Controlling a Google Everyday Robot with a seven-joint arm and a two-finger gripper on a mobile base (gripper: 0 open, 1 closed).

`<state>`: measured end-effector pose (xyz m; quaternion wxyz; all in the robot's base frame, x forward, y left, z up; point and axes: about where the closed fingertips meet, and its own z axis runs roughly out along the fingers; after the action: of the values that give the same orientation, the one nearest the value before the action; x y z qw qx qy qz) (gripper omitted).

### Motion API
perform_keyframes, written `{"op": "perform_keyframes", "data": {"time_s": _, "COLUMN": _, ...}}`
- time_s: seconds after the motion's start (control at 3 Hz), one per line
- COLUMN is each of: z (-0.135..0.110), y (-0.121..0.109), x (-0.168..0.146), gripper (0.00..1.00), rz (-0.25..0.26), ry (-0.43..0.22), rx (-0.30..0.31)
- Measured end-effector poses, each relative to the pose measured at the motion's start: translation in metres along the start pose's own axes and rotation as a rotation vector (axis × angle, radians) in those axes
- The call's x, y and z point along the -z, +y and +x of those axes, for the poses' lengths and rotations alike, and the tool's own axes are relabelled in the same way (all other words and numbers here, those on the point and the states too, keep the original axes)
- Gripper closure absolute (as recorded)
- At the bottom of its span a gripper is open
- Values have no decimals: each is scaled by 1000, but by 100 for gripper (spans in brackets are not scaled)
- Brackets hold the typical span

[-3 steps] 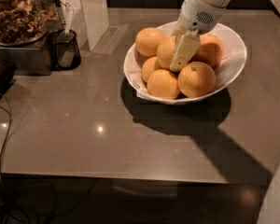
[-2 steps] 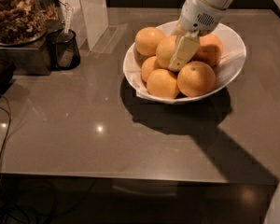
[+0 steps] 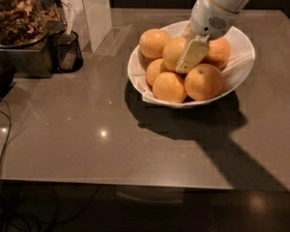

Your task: Pick orange from white bowl

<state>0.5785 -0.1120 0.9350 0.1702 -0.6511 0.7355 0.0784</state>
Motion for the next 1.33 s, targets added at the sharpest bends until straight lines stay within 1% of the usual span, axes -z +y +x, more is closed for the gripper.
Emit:
{"op": "perform_keyframes", "data": {"time_s": 0.33, "z": -2, "y": 0, "x": -1, "gripper": 100, "rz": 0, "ry": 0, "rx": 0}}
{"op": "perform_keyframes", "data": {"time_s": 0.67, "z": -4, "y": 4, "x": 5, "gripper": 100, "rz": 21, "ry": -16, "rx": 15}}
{"op": "perform_keyframes", "data": {"time_s": 1.0, "z": -4, "y": 4, "x": 5, "gripper": 100, "rz": 21, "ry": -16, "rx": 16}}
{"op": "perform_keyframes", "data": {"time_s": 1.33, "z": -19, "y": 16, "x": 43, "gripper": 100, "rz": 109, "ry": -95, "rx": 82}}
